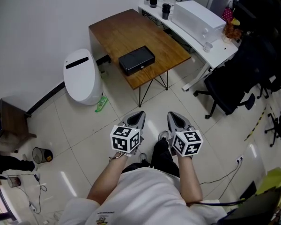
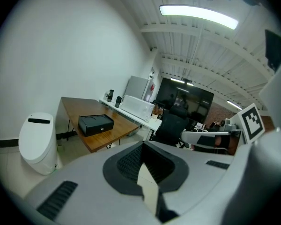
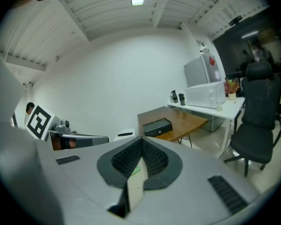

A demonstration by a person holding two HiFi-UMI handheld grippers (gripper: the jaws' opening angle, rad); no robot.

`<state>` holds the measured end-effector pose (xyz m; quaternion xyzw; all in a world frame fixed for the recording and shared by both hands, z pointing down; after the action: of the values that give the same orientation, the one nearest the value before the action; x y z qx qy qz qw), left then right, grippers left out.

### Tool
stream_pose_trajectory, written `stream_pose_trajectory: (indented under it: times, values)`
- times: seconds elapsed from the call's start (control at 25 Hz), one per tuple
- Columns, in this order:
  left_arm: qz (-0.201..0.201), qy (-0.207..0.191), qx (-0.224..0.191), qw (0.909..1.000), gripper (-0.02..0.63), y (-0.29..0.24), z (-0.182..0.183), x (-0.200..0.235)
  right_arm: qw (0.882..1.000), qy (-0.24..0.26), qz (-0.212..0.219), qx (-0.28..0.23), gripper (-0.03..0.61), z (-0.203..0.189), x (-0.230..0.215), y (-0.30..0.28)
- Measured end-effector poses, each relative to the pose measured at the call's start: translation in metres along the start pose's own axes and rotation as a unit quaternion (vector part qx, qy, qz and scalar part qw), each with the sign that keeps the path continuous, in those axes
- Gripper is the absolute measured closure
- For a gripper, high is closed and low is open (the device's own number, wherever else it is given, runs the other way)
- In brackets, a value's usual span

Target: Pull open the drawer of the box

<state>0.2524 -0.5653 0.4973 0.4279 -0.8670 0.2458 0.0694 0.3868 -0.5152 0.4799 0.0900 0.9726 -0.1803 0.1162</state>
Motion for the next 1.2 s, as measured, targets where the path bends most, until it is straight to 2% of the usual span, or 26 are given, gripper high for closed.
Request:
stream_pose_trajectory:
  times: [0.36, 1.2]
  values:
    - [0.027, 0.009, 0.001, 0.9996, 0.612, -0.034, 0.016, 0.024, 1.0, -0.012, 0.023, 0.004, 0.592, 0.014, -0.032, -0.052]
    - [0.084, 0.062, -0.004, 0.9945, 0.612, -0.144, 0.067, 0.09, 0.994, 0.02, 0.1, 0.034, 0.58, 0.071, -0.084, -0.193]
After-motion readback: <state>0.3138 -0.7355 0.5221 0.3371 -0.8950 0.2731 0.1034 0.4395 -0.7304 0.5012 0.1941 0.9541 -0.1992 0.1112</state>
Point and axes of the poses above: the fingertips, and each gripper's own axes: y backward along the fingers, x to its left, z out of its top, the point moved 3 cm from there along y, backward along the fingers
